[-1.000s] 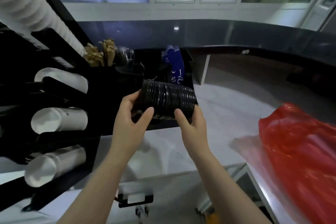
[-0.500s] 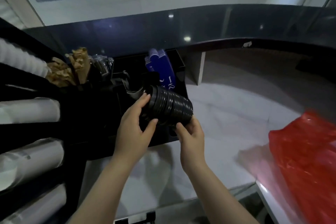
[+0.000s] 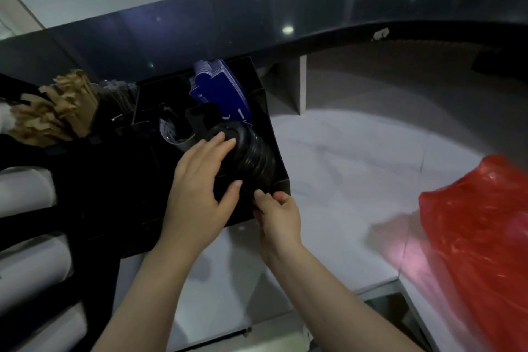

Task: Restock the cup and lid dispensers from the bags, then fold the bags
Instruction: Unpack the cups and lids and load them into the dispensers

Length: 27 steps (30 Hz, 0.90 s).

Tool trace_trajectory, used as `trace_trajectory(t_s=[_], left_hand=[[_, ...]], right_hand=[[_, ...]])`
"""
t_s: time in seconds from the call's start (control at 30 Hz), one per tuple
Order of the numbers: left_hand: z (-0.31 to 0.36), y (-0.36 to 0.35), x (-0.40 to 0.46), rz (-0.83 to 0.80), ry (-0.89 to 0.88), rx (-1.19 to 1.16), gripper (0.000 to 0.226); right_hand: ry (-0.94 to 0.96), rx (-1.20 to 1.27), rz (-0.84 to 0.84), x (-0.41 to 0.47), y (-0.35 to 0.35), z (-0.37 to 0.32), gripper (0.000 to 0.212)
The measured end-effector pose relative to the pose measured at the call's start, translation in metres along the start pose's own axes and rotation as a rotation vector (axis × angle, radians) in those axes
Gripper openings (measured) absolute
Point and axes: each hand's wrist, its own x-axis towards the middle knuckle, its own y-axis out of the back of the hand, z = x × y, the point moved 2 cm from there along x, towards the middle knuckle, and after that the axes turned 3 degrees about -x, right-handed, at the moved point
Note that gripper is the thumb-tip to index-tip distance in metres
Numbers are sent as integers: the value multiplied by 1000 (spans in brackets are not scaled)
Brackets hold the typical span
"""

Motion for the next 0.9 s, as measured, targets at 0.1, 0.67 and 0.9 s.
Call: trace_trajectory(t_s=[0.1, 0.67, 0.9], left_hand=[[2, -17, 2, -135, -2, 52, 60], [-8, -53, 7, -202, -12, 165, 66], [-14, -40, -6, -37, 142, -384, 89]], right_hand=[[-80, 86, 71, 2, 5, 4, 18], [744, -870, 97, -6, 36, -64, 27], [1001, -1346, -347, -8, -10, -94, 92]])
